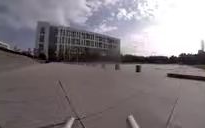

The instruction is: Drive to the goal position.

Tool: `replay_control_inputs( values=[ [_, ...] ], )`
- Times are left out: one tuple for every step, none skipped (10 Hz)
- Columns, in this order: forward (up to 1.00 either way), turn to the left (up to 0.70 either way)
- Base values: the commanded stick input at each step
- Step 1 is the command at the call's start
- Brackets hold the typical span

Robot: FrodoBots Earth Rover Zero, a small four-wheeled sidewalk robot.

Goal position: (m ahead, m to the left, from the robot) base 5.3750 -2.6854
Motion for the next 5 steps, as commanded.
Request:
replay_control_inputs(
  values=[
    [1.0,-0.37],
    [1.0,-0.37],
    [1.0,-0.37],
    [1.0,-0.37],
    [1.0,-0.37]
  ],
)
